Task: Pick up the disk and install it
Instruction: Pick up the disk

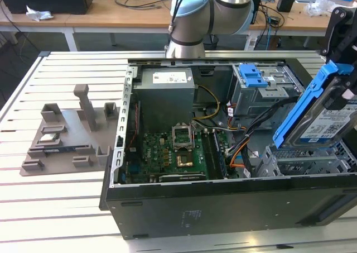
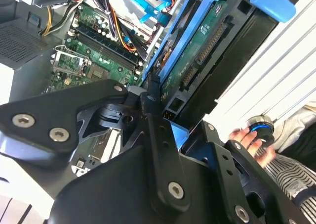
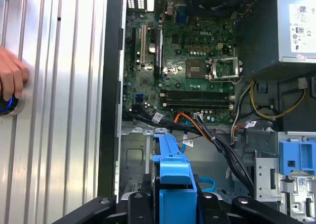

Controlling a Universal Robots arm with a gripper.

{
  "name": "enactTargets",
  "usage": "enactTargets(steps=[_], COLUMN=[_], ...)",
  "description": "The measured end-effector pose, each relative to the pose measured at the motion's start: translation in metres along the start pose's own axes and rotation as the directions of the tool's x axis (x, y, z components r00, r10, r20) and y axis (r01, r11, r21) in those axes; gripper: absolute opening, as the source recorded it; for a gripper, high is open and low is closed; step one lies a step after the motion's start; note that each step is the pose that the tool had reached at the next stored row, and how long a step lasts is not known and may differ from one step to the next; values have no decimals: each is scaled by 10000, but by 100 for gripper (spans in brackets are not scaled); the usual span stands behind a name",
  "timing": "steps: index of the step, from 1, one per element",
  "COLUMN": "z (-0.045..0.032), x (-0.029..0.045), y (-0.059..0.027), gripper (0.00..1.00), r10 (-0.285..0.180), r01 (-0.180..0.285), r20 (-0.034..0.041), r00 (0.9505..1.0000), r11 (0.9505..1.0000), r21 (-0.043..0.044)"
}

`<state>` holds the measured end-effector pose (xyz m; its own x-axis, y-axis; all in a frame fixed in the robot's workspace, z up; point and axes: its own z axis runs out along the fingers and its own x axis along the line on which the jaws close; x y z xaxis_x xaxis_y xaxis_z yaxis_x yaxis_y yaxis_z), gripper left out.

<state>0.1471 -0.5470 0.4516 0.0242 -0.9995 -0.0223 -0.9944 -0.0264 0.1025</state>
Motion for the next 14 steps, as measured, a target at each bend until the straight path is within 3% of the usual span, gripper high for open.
enactTargets(steps=[2,3,4,5,9,14], z=[-1,-1,2,2,5,85], x=[0,0,0,0,0,16], y=[0,0,0,0,5,6], gripper=[37,37,37,37,37,37], r10=[0,-3,-5,-5,-3,-5], r01=[0,3,5,6,4,5], r20=[-2,-10,-9,-10,-8,-14], r00=[10000,10000,10000,10000,10000,10000], r11=[10000,9998,9996,9995,9995,9995], r21=[13,179,281,306,309,309])
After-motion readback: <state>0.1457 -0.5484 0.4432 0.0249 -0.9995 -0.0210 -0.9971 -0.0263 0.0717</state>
